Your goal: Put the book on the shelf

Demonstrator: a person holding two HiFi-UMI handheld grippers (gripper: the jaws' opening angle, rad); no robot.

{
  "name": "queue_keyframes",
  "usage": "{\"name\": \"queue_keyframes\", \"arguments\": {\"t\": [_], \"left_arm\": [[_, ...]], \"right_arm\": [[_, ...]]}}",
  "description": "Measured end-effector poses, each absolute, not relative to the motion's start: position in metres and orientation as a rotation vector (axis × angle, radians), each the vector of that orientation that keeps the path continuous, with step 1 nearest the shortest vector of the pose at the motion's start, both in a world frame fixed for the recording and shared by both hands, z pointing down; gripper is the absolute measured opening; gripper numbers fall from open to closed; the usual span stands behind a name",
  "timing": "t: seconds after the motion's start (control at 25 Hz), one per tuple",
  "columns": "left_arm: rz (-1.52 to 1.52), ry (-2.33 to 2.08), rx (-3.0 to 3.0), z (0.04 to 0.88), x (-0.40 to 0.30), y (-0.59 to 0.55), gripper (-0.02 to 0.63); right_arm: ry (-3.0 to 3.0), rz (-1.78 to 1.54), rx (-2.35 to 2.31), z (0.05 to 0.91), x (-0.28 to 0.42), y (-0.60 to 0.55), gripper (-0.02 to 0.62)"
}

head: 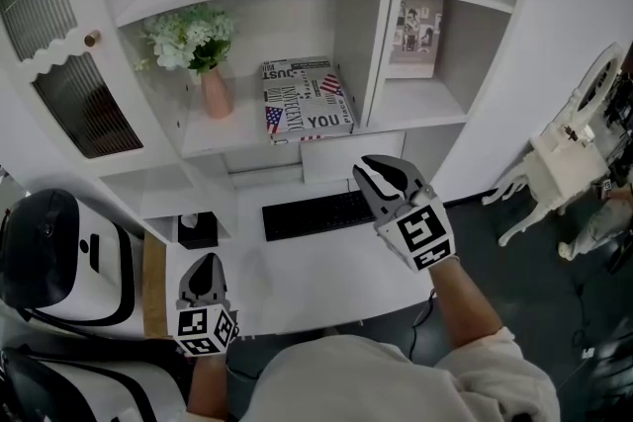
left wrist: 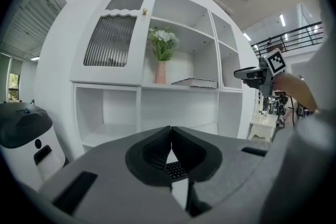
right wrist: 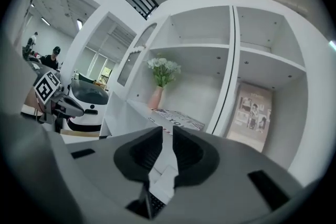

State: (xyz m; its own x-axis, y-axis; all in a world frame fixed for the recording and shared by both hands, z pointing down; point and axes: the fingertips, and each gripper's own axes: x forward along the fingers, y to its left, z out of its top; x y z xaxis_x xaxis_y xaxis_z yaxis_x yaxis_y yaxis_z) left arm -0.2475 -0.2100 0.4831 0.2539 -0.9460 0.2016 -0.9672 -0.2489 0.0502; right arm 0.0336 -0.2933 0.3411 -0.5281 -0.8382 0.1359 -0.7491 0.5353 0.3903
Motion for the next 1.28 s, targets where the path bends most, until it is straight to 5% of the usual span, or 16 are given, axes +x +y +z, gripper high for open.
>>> {"name": "queue_keyframes", "arguments": {"t": [0.28,1.28], "left_arm": [[0.207,-1.823,2.375,0.477,-0.242,-0.211,0.006],[0.226,-1.838,2.384,0.471,-0.229,-0.202,0.006]], "right_arm": [[-2.504,-0.312,1.532,0.358,0.062,-0.273,0.003],[-2.526,-0.196,1.631,0.388,0.088,-0.252,0.002]]}}
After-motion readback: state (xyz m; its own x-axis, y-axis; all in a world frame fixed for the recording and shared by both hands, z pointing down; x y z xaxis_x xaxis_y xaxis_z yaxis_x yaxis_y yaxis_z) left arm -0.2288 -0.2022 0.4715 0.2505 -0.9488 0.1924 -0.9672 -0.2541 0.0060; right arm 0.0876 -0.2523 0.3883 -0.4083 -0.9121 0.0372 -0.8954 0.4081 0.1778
